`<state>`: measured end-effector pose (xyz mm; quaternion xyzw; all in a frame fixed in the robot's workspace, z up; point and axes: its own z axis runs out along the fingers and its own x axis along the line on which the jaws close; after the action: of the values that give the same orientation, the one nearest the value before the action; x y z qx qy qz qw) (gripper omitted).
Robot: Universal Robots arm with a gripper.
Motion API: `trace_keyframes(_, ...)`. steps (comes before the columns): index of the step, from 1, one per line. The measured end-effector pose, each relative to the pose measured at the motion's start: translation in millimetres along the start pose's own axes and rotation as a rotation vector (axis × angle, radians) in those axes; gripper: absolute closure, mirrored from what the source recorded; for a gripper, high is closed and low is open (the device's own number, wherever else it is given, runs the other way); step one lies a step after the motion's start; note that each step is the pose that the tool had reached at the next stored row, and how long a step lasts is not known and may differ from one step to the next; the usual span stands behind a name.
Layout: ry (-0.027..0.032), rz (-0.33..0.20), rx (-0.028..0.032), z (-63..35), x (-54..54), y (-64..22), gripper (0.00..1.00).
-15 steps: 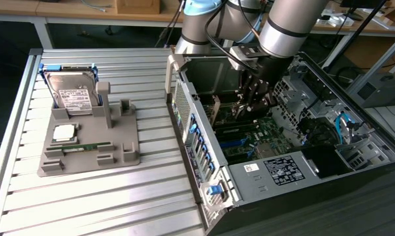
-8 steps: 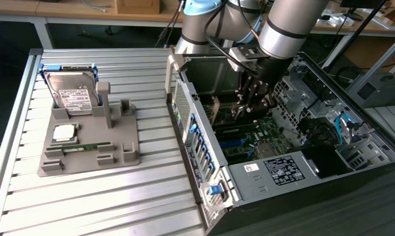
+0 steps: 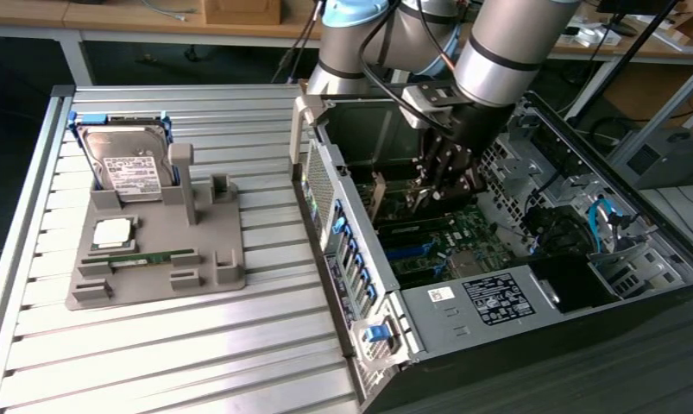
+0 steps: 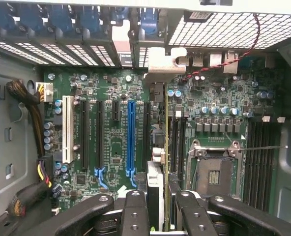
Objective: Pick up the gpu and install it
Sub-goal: 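Insert the gpu into the slot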
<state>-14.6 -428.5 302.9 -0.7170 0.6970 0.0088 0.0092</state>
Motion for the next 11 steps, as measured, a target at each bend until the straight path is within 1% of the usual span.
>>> trace_keyframes(11,0.0000,0.000,0.0000,0.5,2.9,0.8,0.73)
